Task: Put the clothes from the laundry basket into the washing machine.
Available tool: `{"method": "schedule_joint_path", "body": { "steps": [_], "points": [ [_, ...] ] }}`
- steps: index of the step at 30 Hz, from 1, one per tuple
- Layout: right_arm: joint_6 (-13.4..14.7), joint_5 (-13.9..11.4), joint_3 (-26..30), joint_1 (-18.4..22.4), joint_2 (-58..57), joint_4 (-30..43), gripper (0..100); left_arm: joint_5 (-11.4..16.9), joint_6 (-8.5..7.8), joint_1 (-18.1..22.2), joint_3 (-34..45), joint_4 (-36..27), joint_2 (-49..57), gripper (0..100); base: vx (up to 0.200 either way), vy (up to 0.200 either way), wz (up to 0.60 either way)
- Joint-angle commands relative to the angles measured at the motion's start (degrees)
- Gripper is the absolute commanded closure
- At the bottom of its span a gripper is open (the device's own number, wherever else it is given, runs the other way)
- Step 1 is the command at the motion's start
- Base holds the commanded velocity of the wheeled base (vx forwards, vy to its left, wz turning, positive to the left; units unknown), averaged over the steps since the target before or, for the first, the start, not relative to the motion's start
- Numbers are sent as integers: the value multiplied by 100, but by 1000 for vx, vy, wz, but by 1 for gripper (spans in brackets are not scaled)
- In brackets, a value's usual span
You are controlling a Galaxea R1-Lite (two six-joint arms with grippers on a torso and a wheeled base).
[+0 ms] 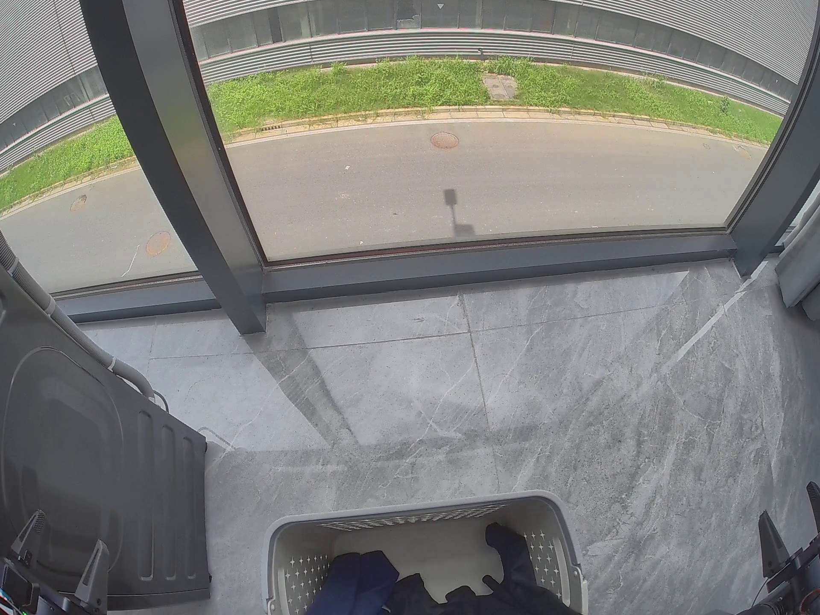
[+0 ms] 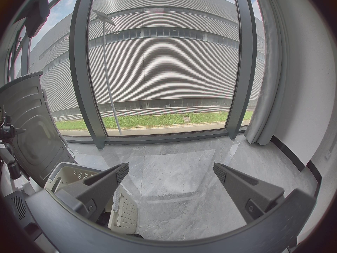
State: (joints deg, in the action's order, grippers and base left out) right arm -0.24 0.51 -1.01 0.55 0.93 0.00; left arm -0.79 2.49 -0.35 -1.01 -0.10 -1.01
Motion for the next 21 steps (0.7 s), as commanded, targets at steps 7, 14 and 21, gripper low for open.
{"method": "schedule_joint_path", "body": {
  "steps": [7, 14, 21],
  "points": [
    [-2, 2, 101, -2, -57, 0, 0, -9, -3, 0, 101, 1, 84, 0, 0, 0, 0],
    [-2, 2, 101, -2, -57, 0, 0, 0, -3, 0, 101, 1, 84, 0, 0, 0, 0],
    [-2, 2, 101, -2, -57, 0, 0, 0, -3, 0, 101, 1, 84, 0, -57, 0, 0]
  ]
}}
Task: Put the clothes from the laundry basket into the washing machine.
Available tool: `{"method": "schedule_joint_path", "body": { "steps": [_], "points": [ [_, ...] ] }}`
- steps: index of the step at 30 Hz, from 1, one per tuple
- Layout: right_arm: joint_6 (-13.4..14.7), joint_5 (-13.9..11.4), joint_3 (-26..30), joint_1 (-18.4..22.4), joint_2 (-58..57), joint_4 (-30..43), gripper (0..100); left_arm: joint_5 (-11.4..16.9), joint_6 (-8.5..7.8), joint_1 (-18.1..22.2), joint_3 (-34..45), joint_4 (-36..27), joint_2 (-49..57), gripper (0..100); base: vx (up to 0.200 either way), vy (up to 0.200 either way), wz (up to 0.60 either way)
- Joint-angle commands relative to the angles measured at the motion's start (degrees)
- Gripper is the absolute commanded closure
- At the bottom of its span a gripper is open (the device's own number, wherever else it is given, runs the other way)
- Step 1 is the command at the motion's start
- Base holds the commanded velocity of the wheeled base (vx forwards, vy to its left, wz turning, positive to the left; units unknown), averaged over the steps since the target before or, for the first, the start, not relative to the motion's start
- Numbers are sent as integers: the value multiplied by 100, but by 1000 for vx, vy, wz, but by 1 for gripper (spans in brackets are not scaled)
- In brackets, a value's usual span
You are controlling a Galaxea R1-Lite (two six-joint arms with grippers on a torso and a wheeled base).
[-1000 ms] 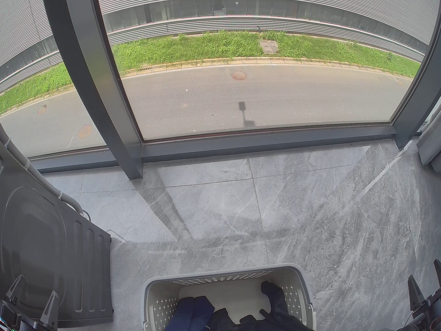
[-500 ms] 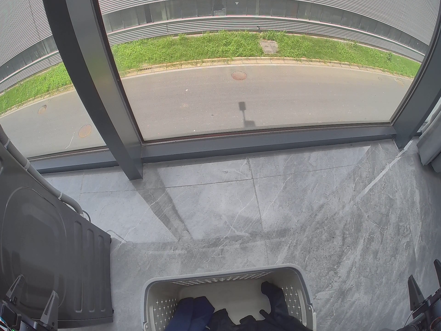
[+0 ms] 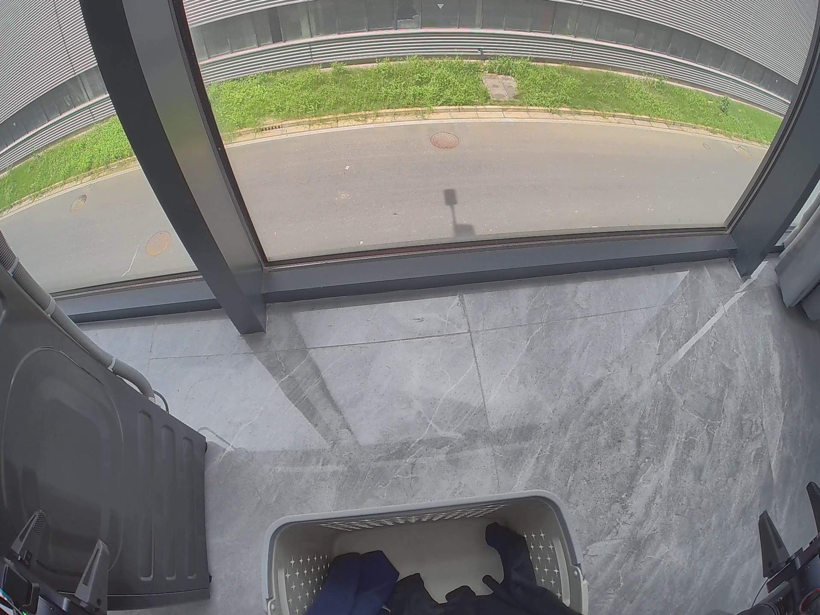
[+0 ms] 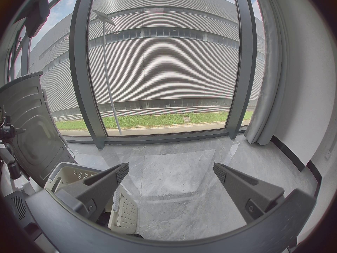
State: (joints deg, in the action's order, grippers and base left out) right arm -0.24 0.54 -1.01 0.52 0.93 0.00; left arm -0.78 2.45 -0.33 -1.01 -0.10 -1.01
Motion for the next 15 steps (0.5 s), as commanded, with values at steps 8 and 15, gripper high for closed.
{"method": "schedule_joint_path", "body": {
  "steps": [8, 15],
  "points": [
    [-2, -1, 101, 0, -57, 0, 0, -1, 1, -2, 101, 1, 84, 0, -200, 0, 0],
    [-2, -1, 101, 0, -57, 0, 0, -1, 1, -2, 101, 1, 84, 0, -200, 0, 0]
  ]
}}
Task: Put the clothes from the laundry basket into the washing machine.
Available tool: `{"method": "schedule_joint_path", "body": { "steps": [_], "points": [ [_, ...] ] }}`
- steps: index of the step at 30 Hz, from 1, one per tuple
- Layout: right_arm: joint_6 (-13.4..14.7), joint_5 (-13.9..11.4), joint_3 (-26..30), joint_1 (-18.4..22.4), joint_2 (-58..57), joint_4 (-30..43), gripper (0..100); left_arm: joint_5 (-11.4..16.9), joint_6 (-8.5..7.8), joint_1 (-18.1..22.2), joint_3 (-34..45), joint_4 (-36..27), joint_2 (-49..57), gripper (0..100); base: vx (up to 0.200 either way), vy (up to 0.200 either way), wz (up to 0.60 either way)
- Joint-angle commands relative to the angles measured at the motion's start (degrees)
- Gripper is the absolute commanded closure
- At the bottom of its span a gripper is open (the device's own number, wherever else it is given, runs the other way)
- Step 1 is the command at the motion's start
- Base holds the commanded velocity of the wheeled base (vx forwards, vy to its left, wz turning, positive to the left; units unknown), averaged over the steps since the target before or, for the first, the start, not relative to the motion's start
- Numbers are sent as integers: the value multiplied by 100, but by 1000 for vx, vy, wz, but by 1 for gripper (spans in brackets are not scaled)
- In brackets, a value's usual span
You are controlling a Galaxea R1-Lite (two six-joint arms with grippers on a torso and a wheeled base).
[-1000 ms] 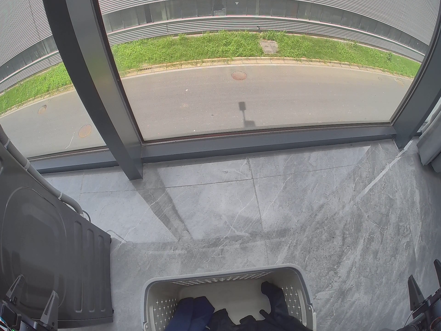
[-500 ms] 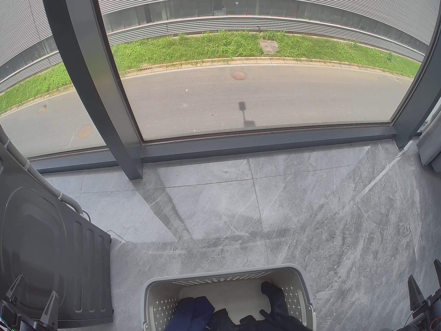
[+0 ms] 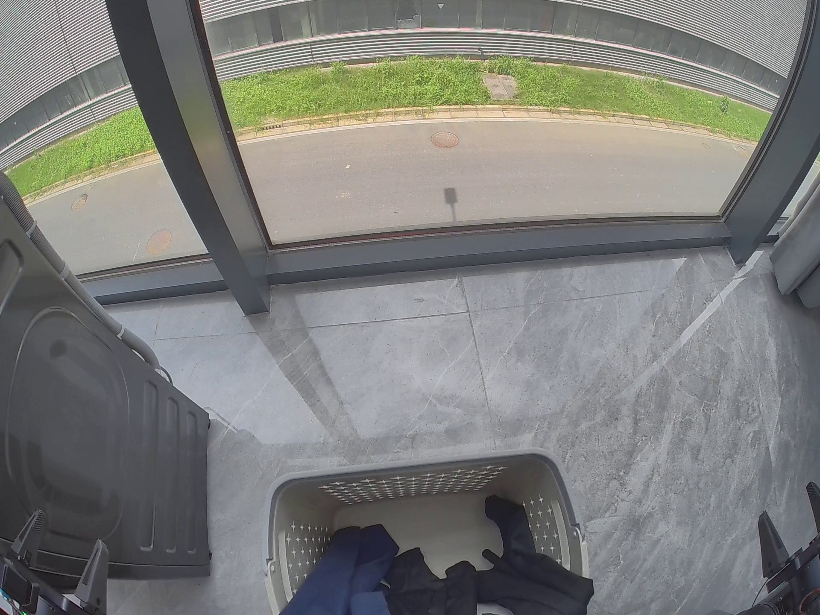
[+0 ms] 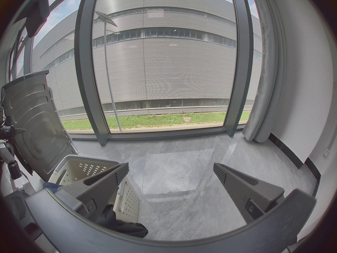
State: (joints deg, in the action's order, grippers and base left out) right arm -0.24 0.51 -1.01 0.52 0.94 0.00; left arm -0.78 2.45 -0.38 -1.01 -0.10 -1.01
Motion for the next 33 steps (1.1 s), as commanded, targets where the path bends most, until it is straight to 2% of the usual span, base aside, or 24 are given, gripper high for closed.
{"method": "schedule_joint_path", "body": {
  "steps": [1, 33],
  "points": [
    [-2, 2, 101, 0, -59, 0, 0, -1, 1, 3, 101, 1, 84, 0, -200, 0, 0],
    [-2, 2, 101, 0, -59, 0, 0, -1, -34, 3, 101, 1, 84, 0, -200, 0, 0]
  ]
}}
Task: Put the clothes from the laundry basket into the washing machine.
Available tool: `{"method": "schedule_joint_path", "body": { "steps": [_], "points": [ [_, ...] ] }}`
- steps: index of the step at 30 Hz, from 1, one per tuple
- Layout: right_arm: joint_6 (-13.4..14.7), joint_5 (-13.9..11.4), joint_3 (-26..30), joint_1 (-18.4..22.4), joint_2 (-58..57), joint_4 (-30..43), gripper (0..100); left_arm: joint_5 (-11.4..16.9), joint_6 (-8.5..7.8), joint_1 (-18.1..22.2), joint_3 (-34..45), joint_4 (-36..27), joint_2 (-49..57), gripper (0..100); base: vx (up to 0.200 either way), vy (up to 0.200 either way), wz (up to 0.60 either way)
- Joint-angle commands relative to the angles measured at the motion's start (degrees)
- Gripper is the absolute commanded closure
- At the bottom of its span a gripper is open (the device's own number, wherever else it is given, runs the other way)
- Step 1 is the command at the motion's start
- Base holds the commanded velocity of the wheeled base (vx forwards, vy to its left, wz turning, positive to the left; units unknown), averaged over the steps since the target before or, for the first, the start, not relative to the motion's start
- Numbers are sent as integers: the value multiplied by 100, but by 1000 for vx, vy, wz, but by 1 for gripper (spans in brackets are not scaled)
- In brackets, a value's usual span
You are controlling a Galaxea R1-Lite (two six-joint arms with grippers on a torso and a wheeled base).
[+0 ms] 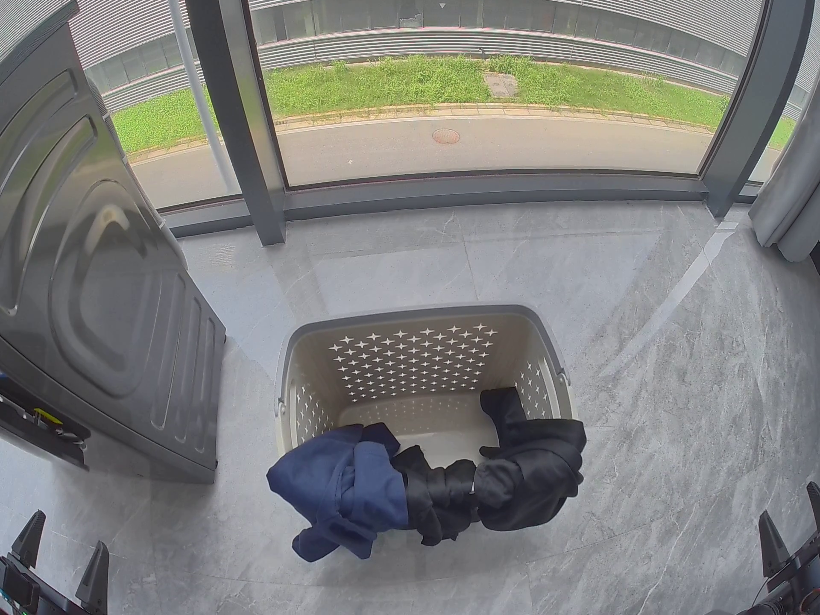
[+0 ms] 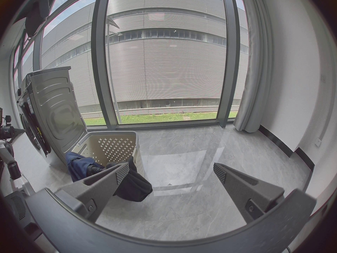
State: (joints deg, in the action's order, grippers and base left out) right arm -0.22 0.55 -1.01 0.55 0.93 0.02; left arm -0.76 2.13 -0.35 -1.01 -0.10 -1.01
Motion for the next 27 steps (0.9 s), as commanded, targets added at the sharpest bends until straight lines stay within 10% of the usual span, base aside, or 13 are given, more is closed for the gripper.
{"method": "schedule_joint_path", "body": {
  "steps": [1, 13, 27],
  "points": [
    [-4, -2, 101, -2, -57, -2, 0, -4, -2, 0, 101, 1, 84, 0, -200, 0, 0],
    [-4, -2, 101, -2, -57, -2, 0, -4, -20, 0, 101, 1, 84, 0, -200, 0, 0],
    [-4, -2, 101, -2, -57, -2, 0, 14, -11, 0, 101, 1, 84, 0, 0, 114, 0]
  ]
}}
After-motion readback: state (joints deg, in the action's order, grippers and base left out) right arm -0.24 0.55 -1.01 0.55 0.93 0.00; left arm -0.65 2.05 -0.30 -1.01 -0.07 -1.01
